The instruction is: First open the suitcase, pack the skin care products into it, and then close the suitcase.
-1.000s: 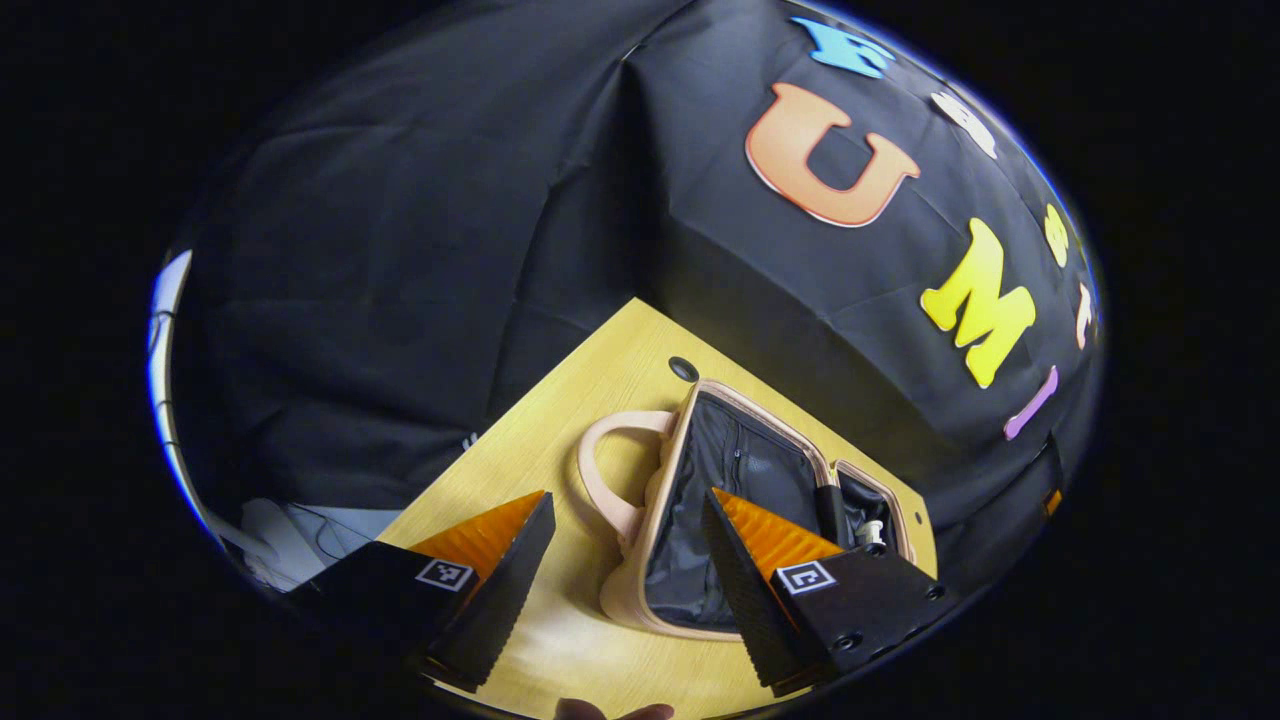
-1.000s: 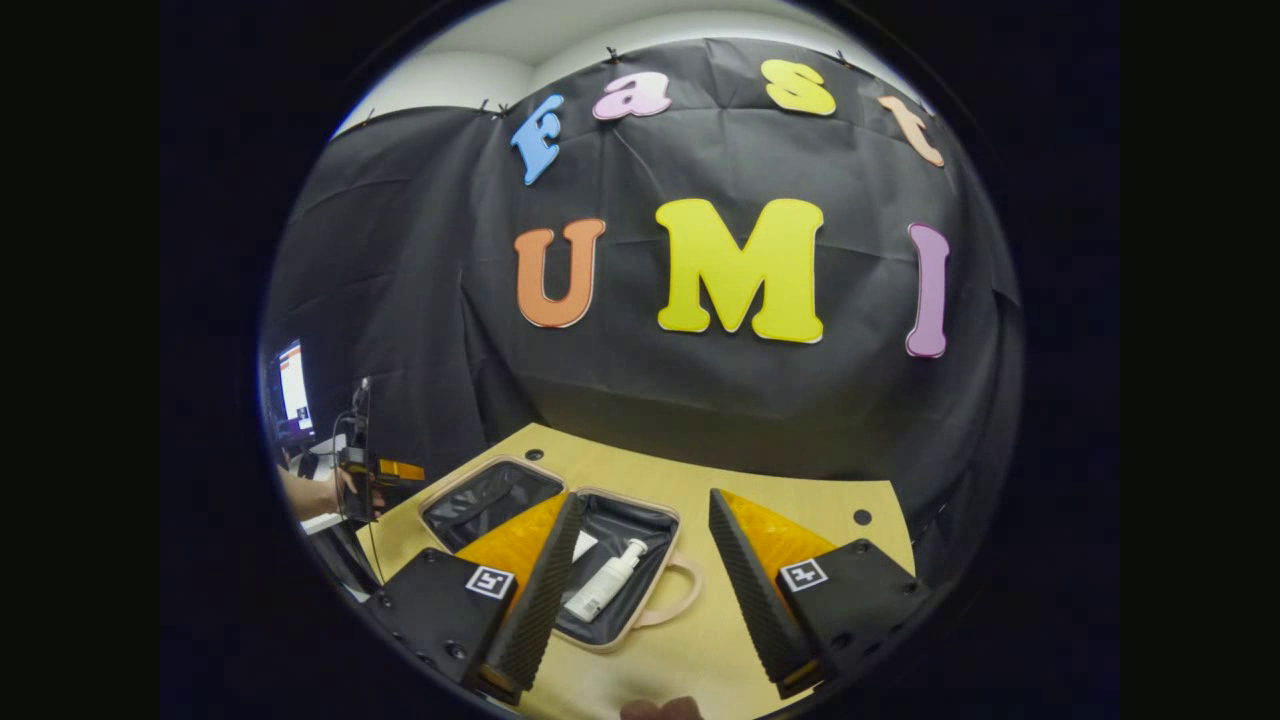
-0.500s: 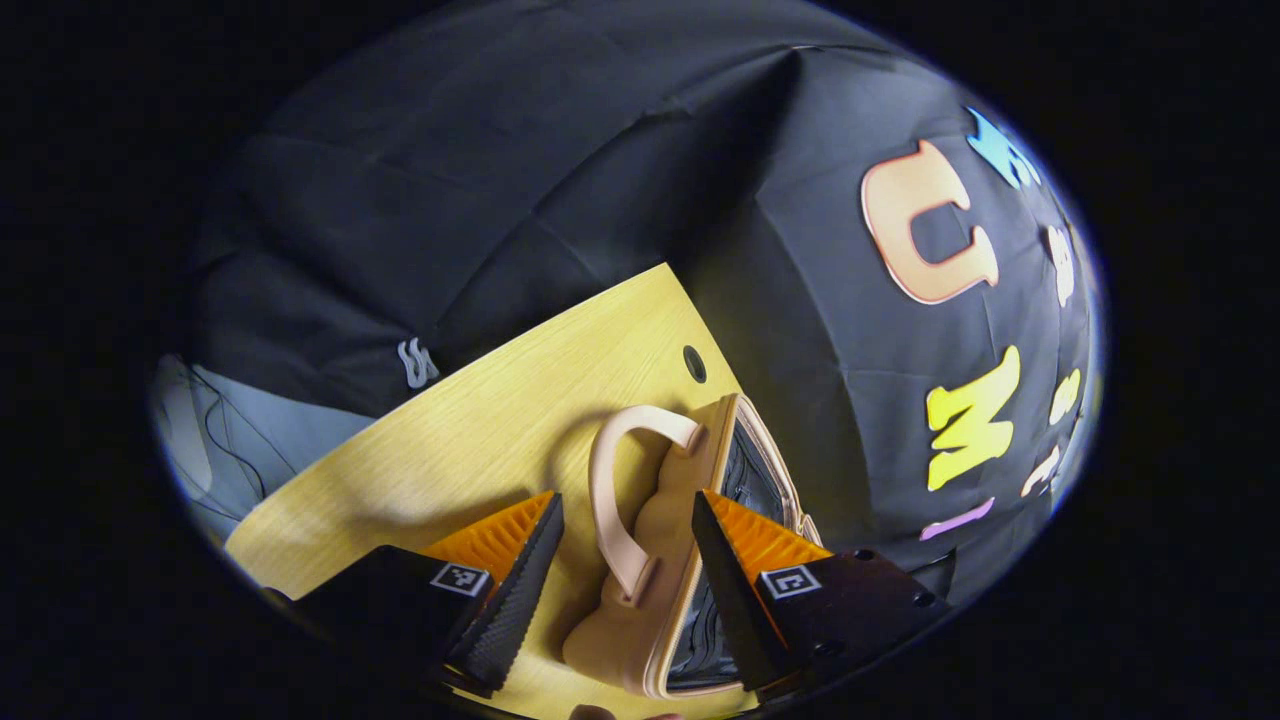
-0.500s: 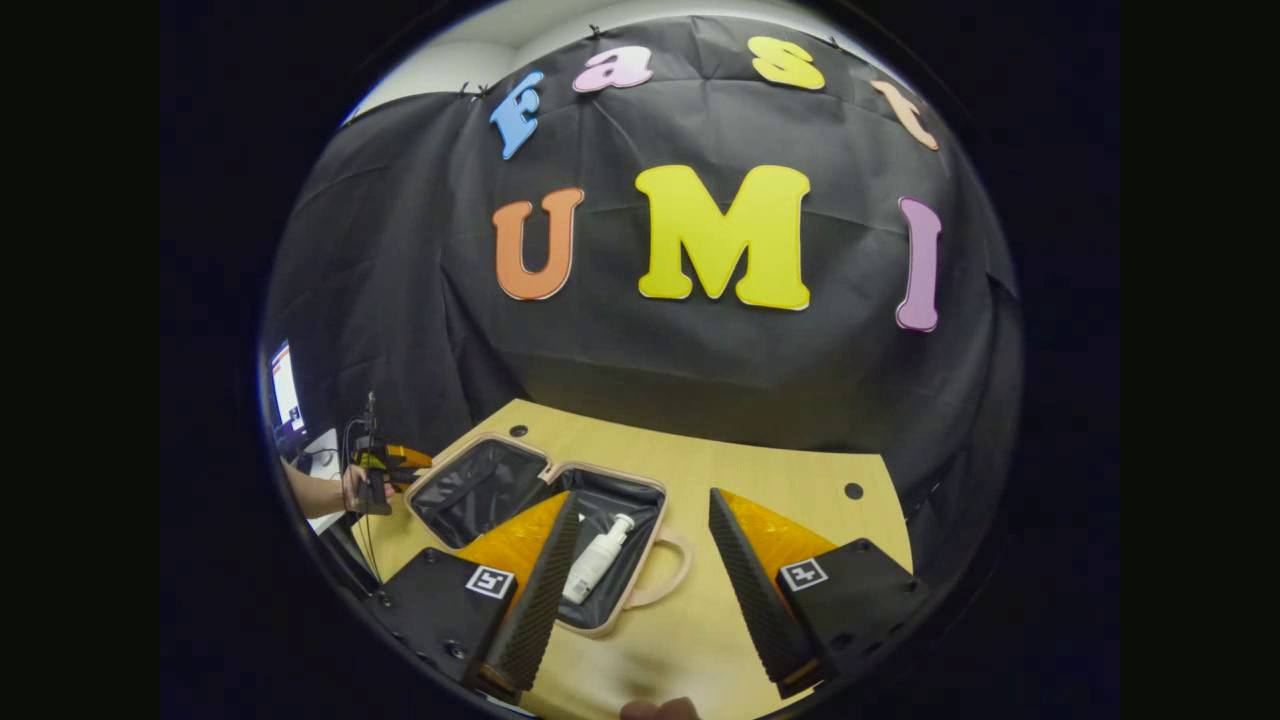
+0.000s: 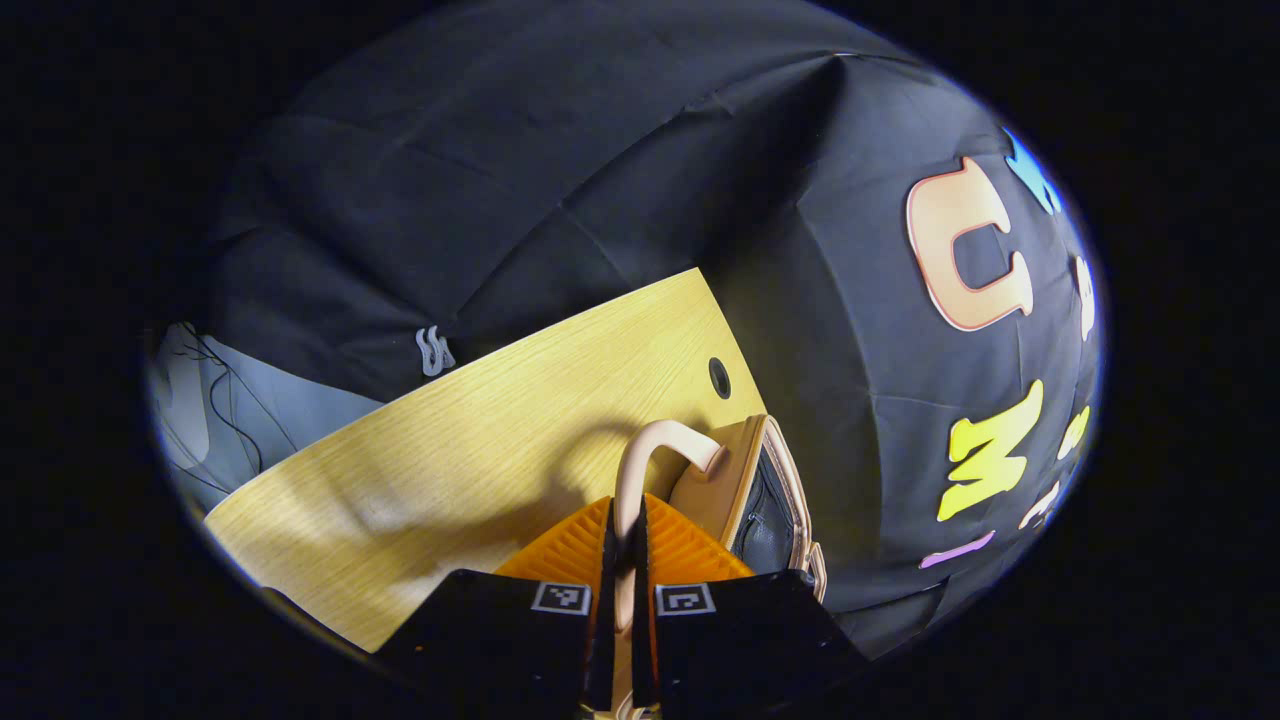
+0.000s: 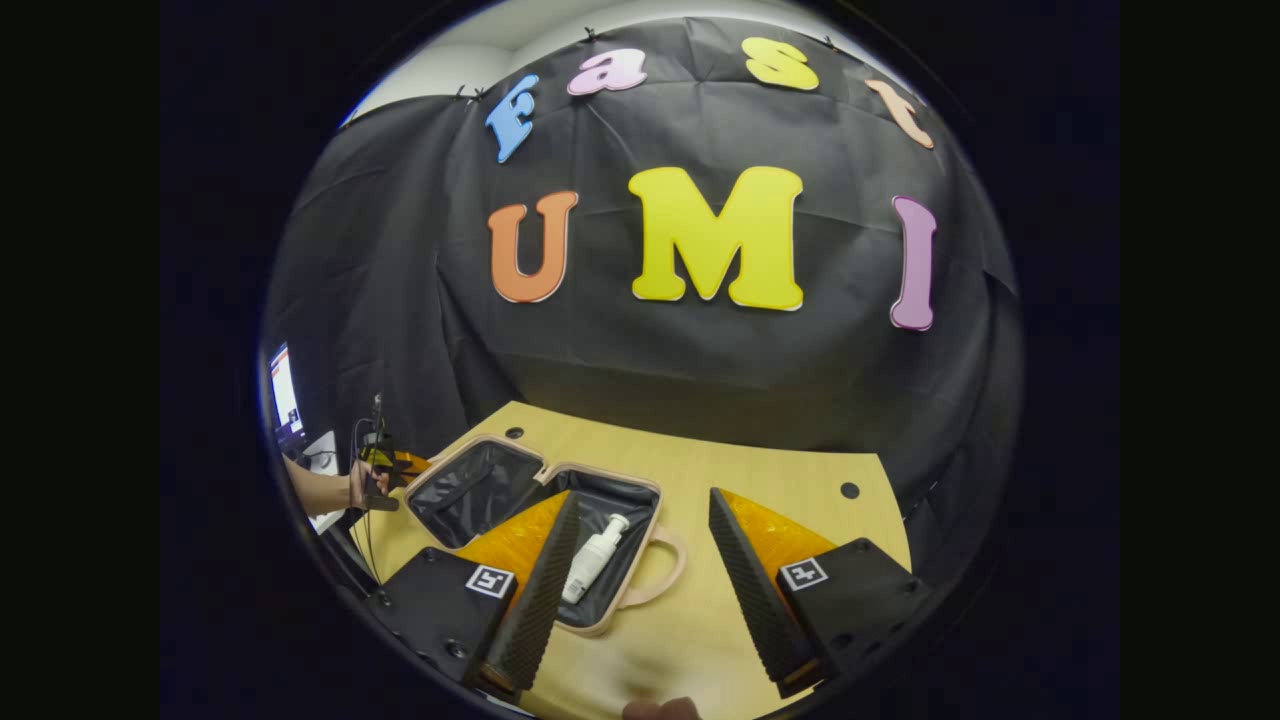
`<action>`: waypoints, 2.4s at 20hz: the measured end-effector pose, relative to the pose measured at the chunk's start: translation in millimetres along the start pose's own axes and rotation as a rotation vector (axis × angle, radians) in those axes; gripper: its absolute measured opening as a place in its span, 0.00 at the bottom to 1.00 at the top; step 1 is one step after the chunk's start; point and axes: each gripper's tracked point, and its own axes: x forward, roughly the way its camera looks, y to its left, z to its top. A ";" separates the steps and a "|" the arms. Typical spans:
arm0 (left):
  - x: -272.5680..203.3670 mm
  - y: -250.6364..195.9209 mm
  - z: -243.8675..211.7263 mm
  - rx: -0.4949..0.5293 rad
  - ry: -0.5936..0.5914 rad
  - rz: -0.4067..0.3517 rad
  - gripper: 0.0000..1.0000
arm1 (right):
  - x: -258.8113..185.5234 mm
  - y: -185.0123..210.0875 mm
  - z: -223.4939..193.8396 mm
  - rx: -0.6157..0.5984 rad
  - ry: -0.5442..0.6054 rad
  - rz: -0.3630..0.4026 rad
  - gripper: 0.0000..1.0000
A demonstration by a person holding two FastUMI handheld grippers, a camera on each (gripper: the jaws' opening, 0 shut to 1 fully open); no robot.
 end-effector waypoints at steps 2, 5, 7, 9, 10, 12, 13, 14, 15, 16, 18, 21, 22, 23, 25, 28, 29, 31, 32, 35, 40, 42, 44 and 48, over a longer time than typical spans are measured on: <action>-11.9 -19.3 10.9 0.042 -0.025 0.008 0.08 | -3.9 -7.6 4.7 0.018 -0.025 -0.007 0.78; -41.3 -75.3 25.0 0.118 -0.082 -0.033 0.07 | -11.9 -15.4 4.6 0.049 -0.054 -0.012 0.78; -62.8 -119.4 25.7 0.204 -0.121 -0.062 0.07 | -21.0 -22.0 9.3 0.057 -0.083 -0.011 0.73; -82.5 -169.6 18.6 0.292 -0.167 -0.099 0.07 | -34.2 -30.9 12.1 0.054 -0.119 -0.013 0.78; -89.7 -194.2 13.2 0.336 -0.190 -0.110 0.07 | -42.9 -38.3 13.3 0.044 -0.132 -0.021 0.78; -97.7 -236.8 -9.7 0.429 -0.232 -0.122 0.07 | -57.4 -54.4 18.0 0.032 -0.163 -0.038 0.78; -102.0 -255.1 -23.1 0.467 -0.250 -0.126 0.07 | -65.4 -61.2 21.8 0.033 -0.179 -0.047 0.78; -103.4 -274.1 -36.7 0.495 -0.259 -0.134 0.07 | -73.4 -70.5 23.9 0.034 -0.195 -0.060 0.78; -107.1 -290.2 -53.0 0.514 -0.269 -0.147 0.07 | -78.5 -80.1 25.6 0.035 -0.208 -0.077 0.73; -110.0 -305.5 -66.9 0.532 -0.278 -0.158 0.07 | -85.8 -90.5 26.3 0.041 -0.218 -0.094 0.78; -113.4 -325.1 -97.6 0.584 -0.285 -0.163 0.07 | -94.4 -107.7 21.9 0.055 -0.226 -0.129 0.78; -107.8 -350.3 -146.7 0.667 -0.286 -0.157 0.07 | -108.2 -134.3 20.7 0.058 -0.236 -0.180 0.78; -105.6 -354.9 -160.6 0.714 -0.293 -0.147 0.07 | -114.5 -140.6 21.1 0.061 -0.241 -0.193 0.78; -103.2 -359.8 -174.0 0.767 -0.302 -0.139 0.07 | -118.8 -144.9 21.3 0.063 -0.242 -0.207 0.78; -91.5 -369.0 -200.0 0.866 -0.304 -0.134 0.07 | -127.4 -158.1 18.1 0.060 -0.241 -0.235 0.78; -75.7 -370.3 -247.5 0.946 -0.267 -0.137 0.07 | -144.4 -179.9 13.0 0.055 -0.246 -0.288 0.77; -70.6 -371.5 -263.0 0.968 -0.260 -0.136 0.07 | -149.5 -186.6 11.6 0.054 -0.248 -0.310 0.78; -56.3 -372.7 -294.1 1.055 -0.267 -0.121 0.07 | -160.5 -202.5 7.7 0.056 -0.247 -0.351 0.77; -50.0 -370.8 -306.2 1.099 -0.276 -0.110 0.07 | -165.6 -209.7 4.7 0.058 -0.245 -0.369 0.77; -20.9 -358.2 -342.1 1.149 -0.245 -0.087 0.07 | -175.5 -230.4 -2.8 0.065 -0.227 -0.422 0.78; 22.9 -328.8 -388.8 1.229 -0.145 -0.039 0.07 | -192.1 -256.7 -19.0 0.057 -0.194 -0.492 0.78; 35.5 -316.1 -406.9 1.258 -0.098 -0.014 0.08 | -197.8 -266.8 -26.6 0.062 -0.175 -0.511 0.78; 44.4 -305.8 -417.3 1.289 -0.080 0.009 0.08 | -202.1 -277.1 -28.4 0.063 -0.168 -0.527 0.77; 51.1 -299.9 -427.0 1.307 -0.091 0.046 0.13 | -200.1 -291.7 -35.0 0.082 -0.156 -0.527 0.77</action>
